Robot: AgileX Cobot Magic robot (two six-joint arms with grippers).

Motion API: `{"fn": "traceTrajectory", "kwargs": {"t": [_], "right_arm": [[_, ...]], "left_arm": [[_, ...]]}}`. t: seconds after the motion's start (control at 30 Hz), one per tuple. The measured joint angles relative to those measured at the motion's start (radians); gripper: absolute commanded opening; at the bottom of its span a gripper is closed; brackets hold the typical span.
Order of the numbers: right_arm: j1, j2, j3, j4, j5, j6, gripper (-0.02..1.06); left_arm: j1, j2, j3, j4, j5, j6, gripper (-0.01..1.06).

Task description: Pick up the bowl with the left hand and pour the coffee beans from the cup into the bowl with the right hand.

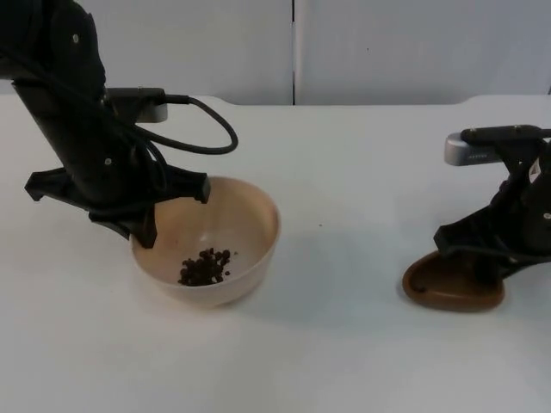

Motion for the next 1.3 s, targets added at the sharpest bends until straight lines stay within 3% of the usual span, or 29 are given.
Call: {"fn": "traceTrajectory", "kwargs": {"t": [0.2,0.3,0.33,0.4,0.5,0.53,0.63,0.7,0.73,0.8,0.87,1.1,1.3], "right_arm": [[0.000,0.000,0.000,0.000,0.000,0.000,0.00],[0.000,0.000,0.000,0.000,0.003,0.000,0.00],[0.000,0.000,0.000,0.000,0.003,0.000,0.00],[0.000,0.000,0.000,0.000,0.005,0.000,0.01],[0.000,0.000,0.000,0.000,0.006,0.000,0.14],[0.000,0.000,0.000,0.000,0.006,0.005,0.14],[0.000,0.000,0.000,0.000,0.006,0.021,0.35],[0.000,0.000,0.000,0.000,0.006,0.023,0.48],[0.000,0.000,0.000,0.000,0.006,0.023,0.48],[0.000,0.000,0.000,0.000,0.000,0.023,0.60],[0.000,-0.002,0.002,0.000,-0.009,0.023,0.65],[0.000,-0.080,0.002,0.000,-0.011,0.025,0.66],[0.000,-0.225,0.002,0.000,0.053,0.012,0.66]], "left_arm": [[0.000,0.000,0.000,-0.002,0.000,0.000,0.02],[0.000,0.000,0.000,-0.002,0.000,0.000,0.17],[0.000,0.002,0.000,-0.002,0.000,0.000,0.17],[0.000,0.008,0.000,0.000,0.000,0.002,0.33],[0.000,0.010,0.000,0.000,-0.002,0.002,0.56],[0.000,0.010,0.000,0.000,-0.002,0.002,0.56],[0.000,0.010,0.000,0.000,-0.002,0.002,0.66],[0.000,0.008,0.000,0.000,-0.002,0.002,0.67],[0.000,0.000,0.000,0.000,-0.006,0.002,0.67],[0.000,-0.025,0.000,-0.002,-0.012,0.002,0.67],[0.000,-0.048,0.000,-0.006,-0.014,0.002,0.67],[0.000,-0.176,0.000,-0.008,-0.010,0.002,0.67],[0.000,-0.323,0.000,-0.008,0.015,0.002,0.67]]}}
